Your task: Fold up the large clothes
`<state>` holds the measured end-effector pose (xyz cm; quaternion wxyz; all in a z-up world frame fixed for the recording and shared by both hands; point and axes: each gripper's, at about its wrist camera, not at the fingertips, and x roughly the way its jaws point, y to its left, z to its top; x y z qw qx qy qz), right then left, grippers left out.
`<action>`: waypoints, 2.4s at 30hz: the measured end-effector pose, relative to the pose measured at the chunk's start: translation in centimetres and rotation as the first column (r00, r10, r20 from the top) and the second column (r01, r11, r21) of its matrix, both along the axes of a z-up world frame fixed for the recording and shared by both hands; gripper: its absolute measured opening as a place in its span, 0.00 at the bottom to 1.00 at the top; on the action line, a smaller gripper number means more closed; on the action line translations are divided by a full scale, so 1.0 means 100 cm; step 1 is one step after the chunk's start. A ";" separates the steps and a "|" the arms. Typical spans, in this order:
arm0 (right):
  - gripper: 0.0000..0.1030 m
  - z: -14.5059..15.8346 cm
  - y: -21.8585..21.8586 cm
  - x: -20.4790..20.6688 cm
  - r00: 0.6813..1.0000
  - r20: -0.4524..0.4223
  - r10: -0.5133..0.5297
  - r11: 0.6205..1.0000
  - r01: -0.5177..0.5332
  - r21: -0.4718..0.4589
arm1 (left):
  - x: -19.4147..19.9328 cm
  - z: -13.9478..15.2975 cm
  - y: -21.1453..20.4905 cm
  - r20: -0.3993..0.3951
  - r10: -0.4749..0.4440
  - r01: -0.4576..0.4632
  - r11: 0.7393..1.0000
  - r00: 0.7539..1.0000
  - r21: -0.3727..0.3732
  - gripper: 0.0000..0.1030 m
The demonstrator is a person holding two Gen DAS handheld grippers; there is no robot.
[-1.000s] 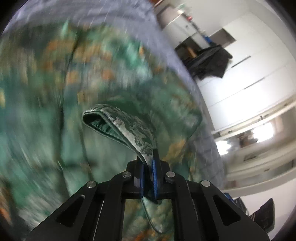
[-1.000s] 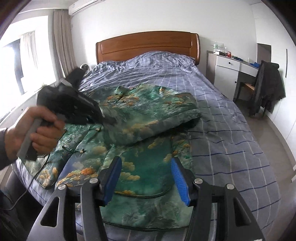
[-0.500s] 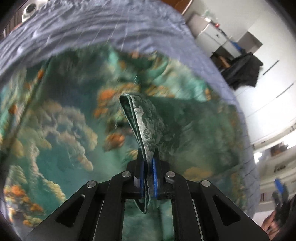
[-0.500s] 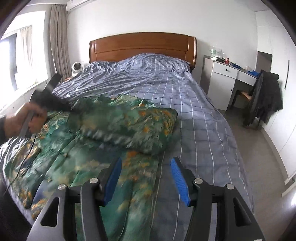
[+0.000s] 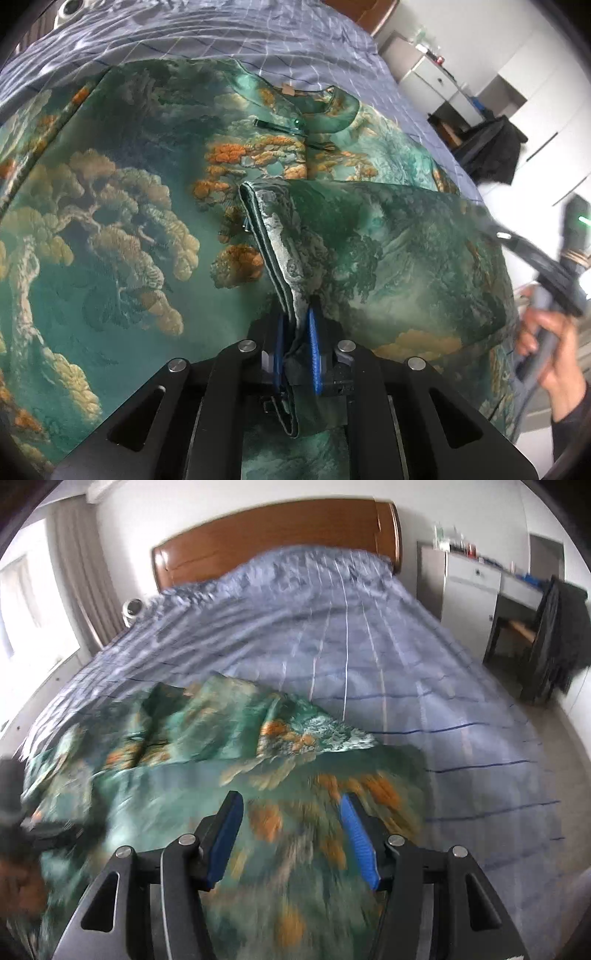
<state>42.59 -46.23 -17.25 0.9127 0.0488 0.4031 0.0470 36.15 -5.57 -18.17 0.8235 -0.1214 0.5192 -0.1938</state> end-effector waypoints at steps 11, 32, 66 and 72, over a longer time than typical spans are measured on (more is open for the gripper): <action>0.55 -0.046 0.003 0.021 0.988 -0.156 0.000 1.000 0.002 0.014 | -0.001 -0.006 -0.002 0.029 -0.004 0.003 1.000 1.000 0.008 0.12; 0.56 -0.051 0.020 -0.069 0.981 -0.191 0.032 0.999 -0.039 -0.035 | -0.020 0.010 -0.010 0.083 -0.005 -0.006 0.991 0.997 0.133 0.47; 0.73 0.032 0.166 -0.302 0.982 0.037 0.184 0.973 -0.177 -0.151 | -0.162 0.029 0.263 0.115 0.433 -0.448 0.871 0.894 0.202 0.85; 0.73 0.026 0.170 -0.310 0.983 0.016 0.185 0.973 -0.181 -0.143 | -0.152 0.024 0.283 0.084 0.487 -0.494 0.852 0.869 0.174 0.85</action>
